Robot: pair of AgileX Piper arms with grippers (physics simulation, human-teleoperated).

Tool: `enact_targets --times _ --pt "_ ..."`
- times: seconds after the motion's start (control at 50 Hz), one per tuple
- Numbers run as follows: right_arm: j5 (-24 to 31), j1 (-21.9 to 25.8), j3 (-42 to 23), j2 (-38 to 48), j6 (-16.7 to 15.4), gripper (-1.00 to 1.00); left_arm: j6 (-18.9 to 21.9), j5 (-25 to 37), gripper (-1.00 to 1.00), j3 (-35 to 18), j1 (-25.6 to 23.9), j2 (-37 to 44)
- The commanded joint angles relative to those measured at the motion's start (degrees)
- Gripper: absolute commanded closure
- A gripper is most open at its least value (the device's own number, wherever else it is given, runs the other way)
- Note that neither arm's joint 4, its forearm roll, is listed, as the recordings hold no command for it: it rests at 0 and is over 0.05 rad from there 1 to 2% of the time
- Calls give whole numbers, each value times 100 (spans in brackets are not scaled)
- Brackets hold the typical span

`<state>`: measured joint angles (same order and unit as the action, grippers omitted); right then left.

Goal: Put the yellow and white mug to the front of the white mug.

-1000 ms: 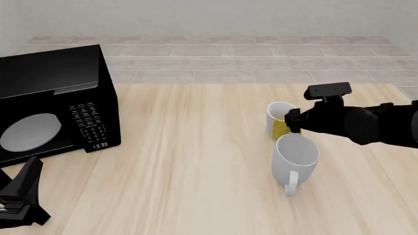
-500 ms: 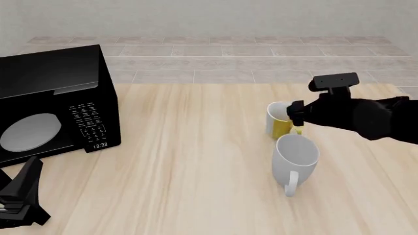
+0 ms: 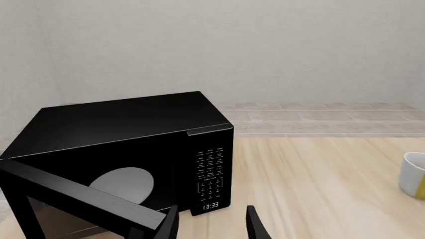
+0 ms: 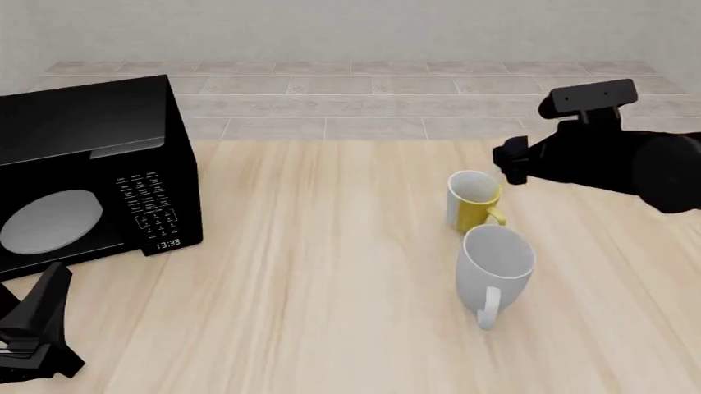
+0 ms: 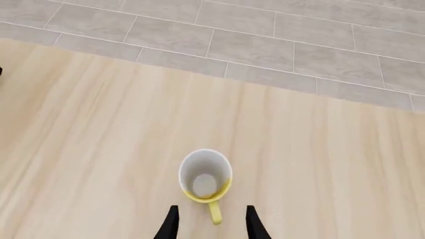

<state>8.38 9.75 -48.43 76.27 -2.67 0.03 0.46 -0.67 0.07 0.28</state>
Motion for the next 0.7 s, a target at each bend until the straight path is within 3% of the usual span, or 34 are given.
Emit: enact_targets --times 0.02,0.7 --pt "404 12 -122 -468 -83 -100 6 1 -100 0 -1 -6" --pt "1783 170 -629 -2110 -467 -100 6 2 -100 0 -1 -6"
